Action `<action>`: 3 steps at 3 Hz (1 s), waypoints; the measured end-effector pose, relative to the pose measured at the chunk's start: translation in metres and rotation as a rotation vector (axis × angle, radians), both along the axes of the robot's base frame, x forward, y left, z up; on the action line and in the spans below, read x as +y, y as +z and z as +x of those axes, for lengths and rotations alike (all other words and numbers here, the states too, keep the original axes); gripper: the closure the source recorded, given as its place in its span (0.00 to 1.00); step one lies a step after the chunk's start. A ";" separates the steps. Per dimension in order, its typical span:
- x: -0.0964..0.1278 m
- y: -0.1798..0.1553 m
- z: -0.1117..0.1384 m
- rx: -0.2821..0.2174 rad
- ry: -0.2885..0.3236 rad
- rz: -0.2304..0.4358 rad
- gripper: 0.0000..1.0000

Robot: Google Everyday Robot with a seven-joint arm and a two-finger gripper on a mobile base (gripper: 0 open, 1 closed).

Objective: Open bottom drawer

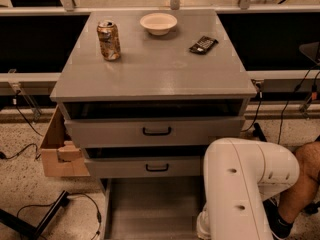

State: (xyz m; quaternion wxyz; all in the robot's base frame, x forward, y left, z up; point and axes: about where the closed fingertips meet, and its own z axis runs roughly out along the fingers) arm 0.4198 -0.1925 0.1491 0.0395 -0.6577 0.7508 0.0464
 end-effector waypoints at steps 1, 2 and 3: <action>0.000 0.000 0.000 0.000 0.000 0.000 0.37; 0.000 0.000 0.000 0.000 0.000 0.000 0.14; -0.003 0.000 0.019 0.000 0.000 0.000 0.00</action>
Offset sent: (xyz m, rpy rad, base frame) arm 0.0002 0.0000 0.0000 0.0000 0.0000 0.0000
